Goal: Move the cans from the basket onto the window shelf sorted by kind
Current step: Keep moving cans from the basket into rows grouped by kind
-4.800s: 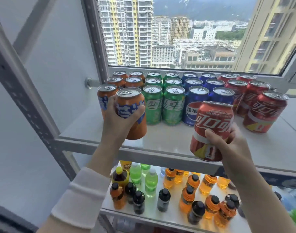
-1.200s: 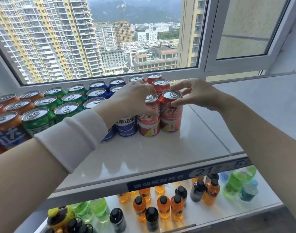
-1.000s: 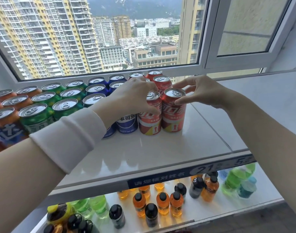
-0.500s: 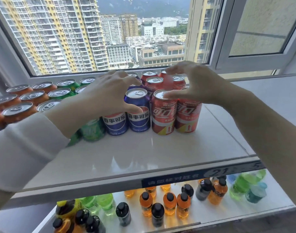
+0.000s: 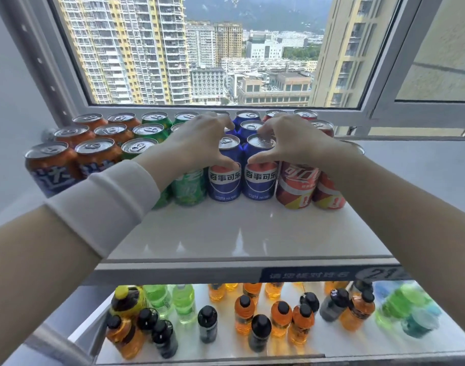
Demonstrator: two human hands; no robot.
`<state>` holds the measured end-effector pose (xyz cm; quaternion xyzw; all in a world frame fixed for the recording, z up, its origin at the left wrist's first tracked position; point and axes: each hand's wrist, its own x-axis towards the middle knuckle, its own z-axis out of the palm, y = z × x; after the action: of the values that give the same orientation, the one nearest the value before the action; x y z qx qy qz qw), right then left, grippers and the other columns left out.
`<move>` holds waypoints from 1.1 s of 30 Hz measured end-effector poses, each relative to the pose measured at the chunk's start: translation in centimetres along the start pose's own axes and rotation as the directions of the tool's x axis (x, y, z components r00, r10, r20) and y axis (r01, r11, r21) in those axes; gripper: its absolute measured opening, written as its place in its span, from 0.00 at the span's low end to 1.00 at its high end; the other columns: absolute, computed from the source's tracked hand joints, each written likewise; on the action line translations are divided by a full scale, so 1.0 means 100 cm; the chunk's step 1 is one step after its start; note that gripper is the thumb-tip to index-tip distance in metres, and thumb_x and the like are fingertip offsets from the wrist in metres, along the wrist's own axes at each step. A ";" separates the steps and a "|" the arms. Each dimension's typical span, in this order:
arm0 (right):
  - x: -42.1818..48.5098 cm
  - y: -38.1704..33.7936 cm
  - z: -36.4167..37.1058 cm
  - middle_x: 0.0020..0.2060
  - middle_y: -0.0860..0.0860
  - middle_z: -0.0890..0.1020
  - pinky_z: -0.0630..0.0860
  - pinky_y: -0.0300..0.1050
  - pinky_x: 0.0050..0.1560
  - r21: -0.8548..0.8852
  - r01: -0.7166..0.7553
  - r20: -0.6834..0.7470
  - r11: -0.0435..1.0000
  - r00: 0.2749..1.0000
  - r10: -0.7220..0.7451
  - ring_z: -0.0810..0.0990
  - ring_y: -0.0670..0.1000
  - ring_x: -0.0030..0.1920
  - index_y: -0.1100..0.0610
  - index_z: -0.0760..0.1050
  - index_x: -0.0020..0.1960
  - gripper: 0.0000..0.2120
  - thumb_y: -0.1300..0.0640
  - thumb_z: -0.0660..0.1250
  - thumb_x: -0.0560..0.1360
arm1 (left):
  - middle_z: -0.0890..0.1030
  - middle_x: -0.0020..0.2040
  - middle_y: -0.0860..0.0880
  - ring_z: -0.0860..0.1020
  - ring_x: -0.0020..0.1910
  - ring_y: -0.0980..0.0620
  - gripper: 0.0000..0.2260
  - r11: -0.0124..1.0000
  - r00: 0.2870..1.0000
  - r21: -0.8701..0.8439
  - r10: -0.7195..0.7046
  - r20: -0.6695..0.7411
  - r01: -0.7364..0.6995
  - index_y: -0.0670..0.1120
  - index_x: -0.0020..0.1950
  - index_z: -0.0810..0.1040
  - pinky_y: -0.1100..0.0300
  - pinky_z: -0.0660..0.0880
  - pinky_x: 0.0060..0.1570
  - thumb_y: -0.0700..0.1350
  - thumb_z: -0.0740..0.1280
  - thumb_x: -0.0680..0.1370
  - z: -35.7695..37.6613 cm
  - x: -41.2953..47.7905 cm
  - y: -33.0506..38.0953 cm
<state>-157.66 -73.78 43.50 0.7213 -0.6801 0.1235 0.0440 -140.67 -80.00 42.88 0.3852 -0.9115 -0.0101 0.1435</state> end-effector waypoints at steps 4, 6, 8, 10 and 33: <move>-0.005 0.001 -0.006 0.52 0.62 0.81 0.74 0.55 0.56 0.129 -0.038 -0.022 0.991 0.999 0.041 0.78 0.60 0.54 0.68 0.77 0.54 0.33 0.43 0.76 0.62 | 0.76 0.60 0.45 0.73 0.60 0.48 0.37 1.000 1.000 -0.018 0.023 0.018 -0.023 0.42 0.69 0.68 0.57 0.68 0.57 0.56 0.75 0.65 -0.005 -0.003 0.004; -0.009 0.001 -0.006 0.52 0.61 0.81 0.76 0.50 0.52 0.144 -0.035 -0.018 0.989 0.999 0.038 0.79 0.59 0.52 0.67 0.78 0.55 0.33 0.44 0.76 0.62 | 0.75 0.60 0.45 0.72 0.59 0.48 0.36 0.999 0.999 -0.025 0.036 0.028 -0.035 0.43 0.69 0.68 0.58 0.68 0.57 0.56 0.75 0.66 -0.006 -0.006 0.004; -0.014 -0.001 -0.006 0.53 0.53 0.82 0.71 0.35 0.43 0.162 -0.035 -0.013 0.986 0.999 0.037 0.77 0.49 0.48 0.61 0.78 0.58 0.31 0.44 0.77 0.61 | 0.74 0.60 0.45 0.72 0.58 0.48 0.36 0.998 0.999 -0.030 0.050 0.022 -0.049 0.43 0.68 0.69 0.58 0.68 0.56 0.57 0.75 0.65 -0.006 -0.009 0.003; -0.017 -0.002 -0.006 0.52 0.48 0.81 0.65 0.26 0.38 0.165 -0.025 -0.013 0.986 1.000 0.027 0.74 0.43 0.46 0.58 0.78 0.59 0.31 0.43 0.77 0.61 | 0.74 0.59 0.45 0.72 0.57 0.48 0.35 0.998 0.998 -0.037 0.057 0.012 -0.057 0.44 0.67 0.70 0.58 0.68 0.54 0.57 0.75 0.65 -0.005 -0.014 0.002; 0.021 -0.082 -0.001 0.62 0.54 0.75 0.68 0.42 0.57 0.077 0.202 -0.119 0.976 0.974 -0.192 0.74 0.52 0.59 0.60 0.70 0.66 0.33 0.39 0.67 0.70 | 0.74 0.64 0.47 0.71 0.60 0.48 0.34 0.998 0.997 0.021 -0.057 -0.046 0.058 0.50 0.67 0.69 0.54 0.67 0.58 0.60 0.71 0.65 -0.045 -0.068 -0.082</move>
<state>-149.42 -75.19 44.92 0.7785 -0.5955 0.1884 0.0618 -129.22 -80.49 44.44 0.4132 -0.8966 0.0047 0.1593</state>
